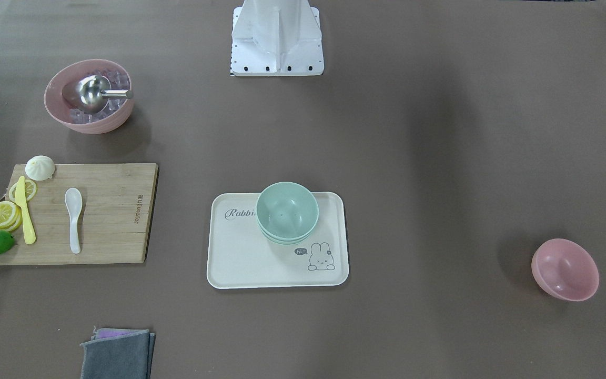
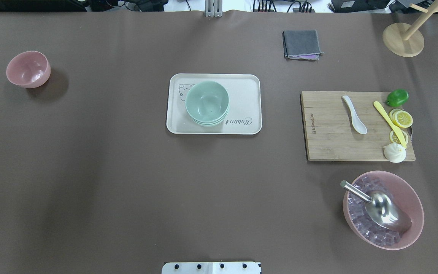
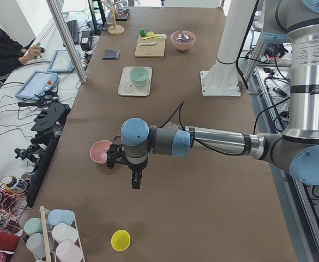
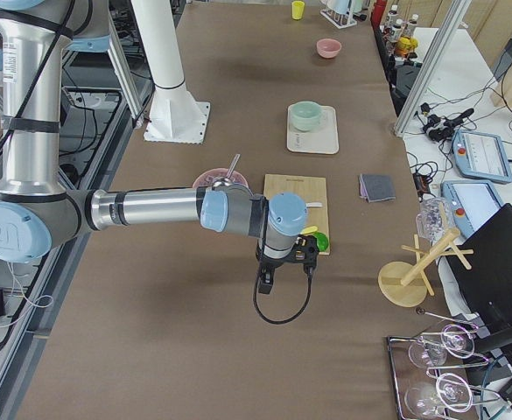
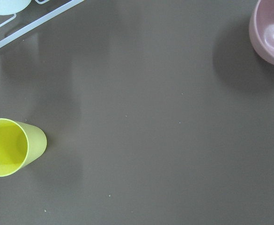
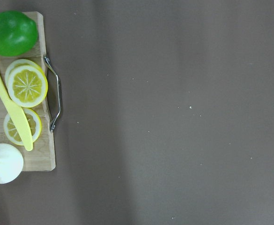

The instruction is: Stack pink bowl on green and place spoon

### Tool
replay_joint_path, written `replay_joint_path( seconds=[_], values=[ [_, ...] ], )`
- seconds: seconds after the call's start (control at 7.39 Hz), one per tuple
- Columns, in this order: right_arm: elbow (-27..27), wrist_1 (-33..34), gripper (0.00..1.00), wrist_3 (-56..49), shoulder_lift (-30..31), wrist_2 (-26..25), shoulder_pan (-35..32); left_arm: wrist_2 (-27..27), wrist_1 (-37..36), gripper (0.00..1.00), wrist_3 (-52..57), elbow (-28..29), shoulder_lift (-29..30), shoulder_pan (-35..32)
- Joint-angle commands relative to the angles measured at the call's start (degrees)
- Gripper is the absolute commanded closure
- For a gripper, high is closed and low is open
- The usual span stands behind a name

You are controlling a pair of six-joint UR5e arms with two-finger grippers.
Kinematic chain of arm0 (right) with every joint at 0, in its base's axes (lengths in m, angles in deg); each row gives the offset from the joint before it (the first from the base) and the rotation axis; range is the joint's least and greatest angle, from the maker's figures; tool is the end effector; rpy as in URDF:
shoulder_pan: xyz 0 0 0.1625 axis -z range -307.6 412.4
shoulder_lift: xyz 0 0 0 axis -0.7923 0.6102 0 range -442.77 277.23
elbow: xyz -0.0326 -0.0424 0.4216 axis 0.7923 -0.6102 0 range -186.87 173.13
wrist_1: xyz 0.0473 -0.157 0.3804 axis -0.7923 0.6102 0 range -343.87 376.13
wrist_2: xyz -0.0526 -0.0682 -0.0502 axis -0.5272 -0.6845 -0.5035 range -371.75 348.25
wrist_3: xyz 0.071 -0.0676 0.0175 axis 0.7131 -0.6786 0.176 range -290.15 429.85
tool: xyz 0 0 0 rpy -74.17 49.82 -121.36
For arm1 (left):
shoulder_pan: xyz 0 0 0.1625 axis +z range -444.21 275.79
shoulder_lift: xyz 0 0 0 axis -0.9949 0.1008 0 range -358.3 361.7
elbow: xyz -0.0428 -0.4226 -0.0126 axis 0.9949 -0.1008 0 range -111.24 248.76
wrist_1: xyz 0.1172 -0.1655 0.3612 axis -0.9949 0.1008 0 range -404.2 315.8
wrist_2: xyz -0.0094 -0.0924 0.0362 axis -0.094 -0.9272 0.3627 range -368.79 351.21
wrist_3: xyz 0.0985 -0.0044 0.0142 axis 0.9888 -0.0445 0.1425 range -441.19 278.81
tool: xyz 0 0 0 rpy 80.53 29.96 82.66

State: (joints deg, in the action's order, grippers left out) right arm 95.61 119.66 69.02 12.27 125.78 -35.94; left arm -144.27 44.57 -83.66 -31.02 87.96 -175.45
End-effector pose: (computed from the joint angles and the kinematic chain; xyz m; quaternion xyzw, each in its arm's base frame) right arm 0.0469 -0.4451 0.6125 -0.0515 -0.4021 0.0015 0.9142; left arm -0.0723 -0.4660 0.6064 0.0346 0.3865 -0.0135 0.9215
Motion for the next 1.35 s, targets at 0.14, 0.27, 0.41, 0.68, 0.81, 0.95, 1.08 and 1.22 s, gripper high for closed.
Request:
replay_joint_path(
  seconds=[0.14, 0.27, 0.41, 0.68, 0.81, 0.95, 1.08, 1.22],
  values=[
    [0.26, 0.0, 0.0, -0.13, -0.99, 0.36, 0.0, -0.14, -0.17, 0.02, -0.26, 0.64, -0.05, 0.09],
    [0.79, 0.0, 0.0, -0.13, -1.08, 0.63, -0.08, -0.22, 0.44, 0.02, -0.26, 0.82, 0.04, 0.26],
    [3.4, 0.18, 0.0, -0.13, -0.47, 0.98, -0.08, -0.05, 0.36, 0.02, -0.17, 0.82, 0.65, 0.79],
    [4.65, 0.26, 0.0, -0.13, -0.55, 1.76, -0.08, 0.04, 1.23, 0.02, 0.09, 0.91, 1.09, 0.88],
    [5.53, 0.53, 0.0, -0.13, -0.99, 1.77, 0.0, 0.21, 1.58, 0.02, -0.34, 0.3, 1.62, 0.88],
    [5.89, 0.79, 0.0, -0.13, -0.91, 1.68, -0.08, 0.56, 1.5, 0.02, -0.26, 0.9, 1.97, 0.88],
    [7.28, 0.97, 0.0, 0.22, -0.39, 1.6, -0.08, 0.57, 1.41, 0.02, -0.17, 0.73, 1.97, 0.88],
    [7.21, 0.97, 0.0, 1.52, -0.29, 1.51, 0.0, 0.57, 1.06, 0.02, -0.43, 0.21, 1.54, 0.88]
  ],
)
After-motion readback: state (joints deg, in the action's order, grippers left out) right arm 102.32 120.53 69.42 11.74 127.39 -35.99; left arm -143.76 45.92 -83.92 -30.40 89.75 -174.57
